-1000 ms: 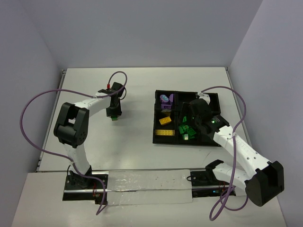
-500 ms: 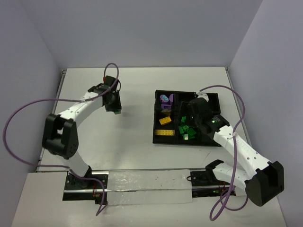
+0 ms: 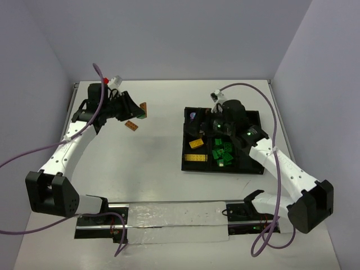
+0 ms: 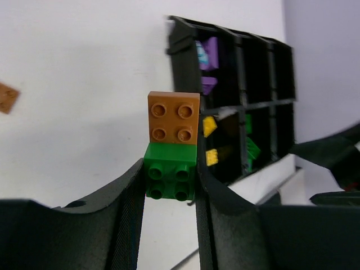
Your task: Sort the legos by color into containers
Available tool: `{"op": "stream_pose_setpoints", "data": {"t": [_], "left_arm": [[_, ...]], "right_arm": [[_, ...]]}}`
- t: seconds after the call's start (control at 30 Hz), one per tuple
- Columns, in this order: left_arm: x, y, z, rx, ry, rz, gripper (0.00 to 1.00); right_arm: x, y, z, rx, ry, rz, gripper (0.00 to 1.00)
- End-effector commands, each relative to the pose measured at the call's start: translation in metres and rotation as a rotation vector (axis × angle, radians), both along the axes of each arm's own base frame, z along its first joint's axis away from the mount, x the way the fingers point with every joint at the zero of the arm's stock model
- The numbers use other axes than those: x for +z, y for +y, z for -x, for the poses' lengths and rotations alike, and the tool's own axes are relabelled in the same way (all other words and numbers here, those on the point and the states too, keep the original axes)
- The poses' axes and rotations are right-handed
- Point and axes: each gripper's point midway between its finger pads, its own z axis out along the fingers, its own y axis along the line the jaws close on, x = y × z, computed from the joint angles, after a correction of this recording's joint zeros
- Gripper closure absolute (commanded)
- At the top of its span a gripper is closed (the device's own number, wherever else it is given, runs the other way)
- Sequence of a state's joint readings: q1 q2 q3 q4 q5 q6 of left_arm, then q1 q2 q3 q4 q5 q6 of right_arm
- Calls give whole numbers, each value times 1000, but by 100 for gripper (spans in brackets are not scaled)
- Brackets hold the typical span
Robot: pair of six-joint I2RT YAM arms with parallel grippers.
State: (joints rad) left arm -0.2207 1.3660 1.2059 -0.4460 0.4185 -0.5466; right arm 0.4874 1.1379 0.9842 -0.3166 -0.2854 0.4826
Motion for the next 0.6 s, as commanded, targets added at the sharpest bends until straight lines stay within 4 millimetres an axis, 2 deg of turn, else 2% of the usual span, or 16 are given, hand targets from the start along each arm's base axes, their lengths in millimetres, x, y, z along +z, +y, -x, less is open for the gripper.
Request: {"op": "stream_pose_setpoints", "data": {"t": [0.0,0.1,0.27,0.57], "left_arm": [[45,-19,15,-195,-130,196,100],[50,-25,24,-250,-146,236,100],[61,-30,34,-312,-169,269,100],[76,-30,49,-382,-235,240,100]], "right_arm": [[75,53,11,258,-165,-244,3],[102,67,2,306,-222,-309,4],[123,89,-1,428,-249,-385,4],[117,118,-10,581,-207,-480,5]]}}
